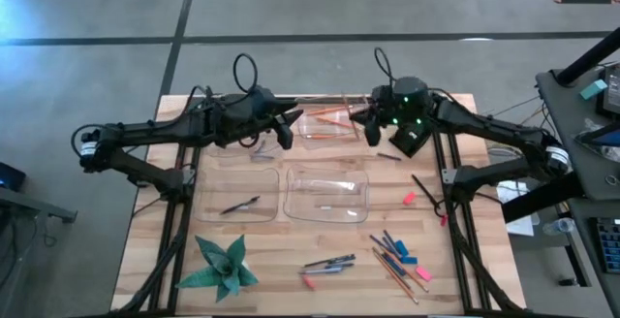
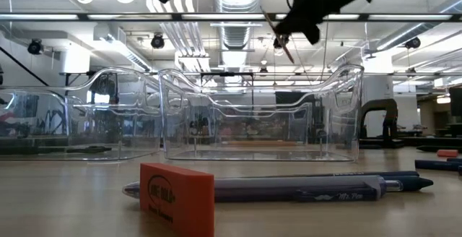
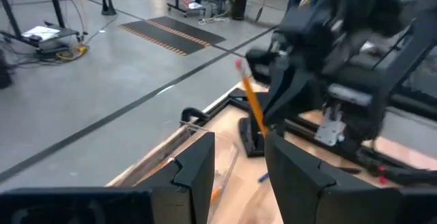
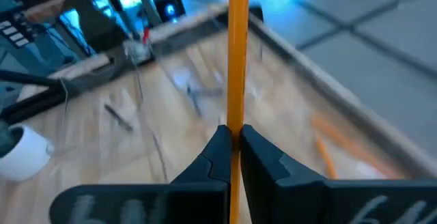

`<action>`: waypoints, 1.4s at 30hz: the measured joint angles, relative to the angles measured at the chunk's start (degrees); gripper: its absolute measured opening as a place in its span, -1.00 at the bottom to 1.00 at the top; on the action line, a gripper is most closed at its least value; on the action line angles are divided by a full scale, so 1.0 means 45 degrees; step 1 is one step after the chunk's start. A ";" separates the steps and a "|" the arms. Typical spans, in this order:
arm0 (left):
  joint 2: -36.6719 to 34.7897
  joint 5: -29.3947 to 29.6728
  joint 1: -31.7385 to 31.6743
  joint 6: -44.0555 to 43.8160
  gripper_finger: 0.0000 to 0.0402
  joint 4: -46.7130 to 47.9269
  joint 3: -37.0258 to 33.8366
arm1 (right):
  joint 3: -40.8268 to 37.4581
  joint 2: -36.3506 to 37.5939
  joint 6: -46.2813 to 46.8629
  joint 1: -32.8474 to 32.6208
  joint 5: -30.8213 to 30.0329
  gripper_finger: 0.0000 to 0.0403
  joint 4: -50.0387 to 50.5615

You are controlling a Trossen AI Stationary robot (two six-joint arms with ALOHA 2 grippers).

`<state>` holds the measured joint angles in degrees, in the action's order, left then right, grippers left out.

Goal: Sort crayons/erasers/pens/pencils in bins
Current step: Put the orange pencil into the top right transparent bin, then put the blue crayon into the top left transparent bin

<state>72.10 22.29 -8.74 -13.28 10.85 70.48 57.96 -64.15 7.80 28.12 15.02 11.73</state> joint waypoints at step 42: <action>0.0232 -0.2159 -0.1426 0.0511 -0.42 -0.0809 0.0000 | 0.3666 -0.6760 -0.4657 0.1817 -0.0292 -0.96 0.2684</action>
<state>73.15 12.58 -15.16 -10.98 7.22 70.48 74.46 -94.57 -13.15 36.29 13.71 23.81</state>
